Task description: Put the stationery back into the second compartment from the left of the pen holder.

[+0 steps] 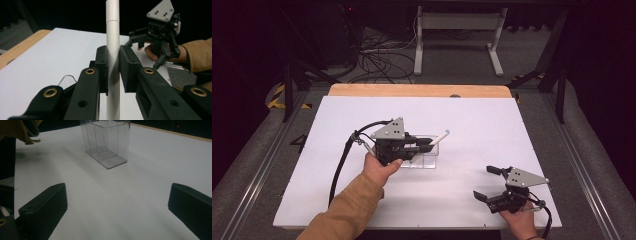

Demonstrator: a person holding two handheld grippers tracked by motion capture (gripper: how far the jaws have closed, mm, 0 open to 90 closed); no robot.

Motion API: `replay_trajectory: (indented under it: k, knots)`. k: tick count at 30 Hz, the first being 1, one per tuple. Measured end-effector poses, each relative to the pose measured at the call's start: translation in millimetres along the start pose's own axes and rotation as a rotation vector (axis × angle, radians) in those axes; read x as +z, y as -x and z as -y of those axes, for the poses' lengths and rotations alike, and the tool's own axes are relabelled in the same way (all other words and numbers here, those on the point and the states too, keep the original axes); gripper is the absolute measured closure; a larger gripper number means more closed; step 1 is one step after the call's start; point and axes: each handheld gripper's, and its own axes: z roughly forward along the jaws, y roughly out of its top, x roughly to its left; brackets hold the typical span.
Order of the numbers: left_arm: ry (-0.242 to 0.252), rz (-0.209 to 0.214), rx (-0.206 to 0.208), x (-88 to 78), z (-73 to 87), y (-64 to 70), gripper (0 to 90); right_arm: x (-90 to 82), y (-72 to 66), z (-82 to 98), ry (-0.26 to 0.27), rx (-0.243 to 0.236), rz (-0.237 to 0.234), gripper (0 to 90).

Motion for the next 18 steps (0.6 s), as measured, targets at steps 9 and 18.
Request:
replay_trajectory:
  k: [9,18]
  knots:
    - [0.084,-0.070,-0.070,0.7,2.8,-9.1,78.3,0.1,-0.1,0.0,0.000,0.000,-0.001,2.7]
    - [0.149,-0.152,-0.092,4.8,7.6,-14.8,78.3,0.0,-0.2,0.0,0.000,0.000,-0.003,2.7]
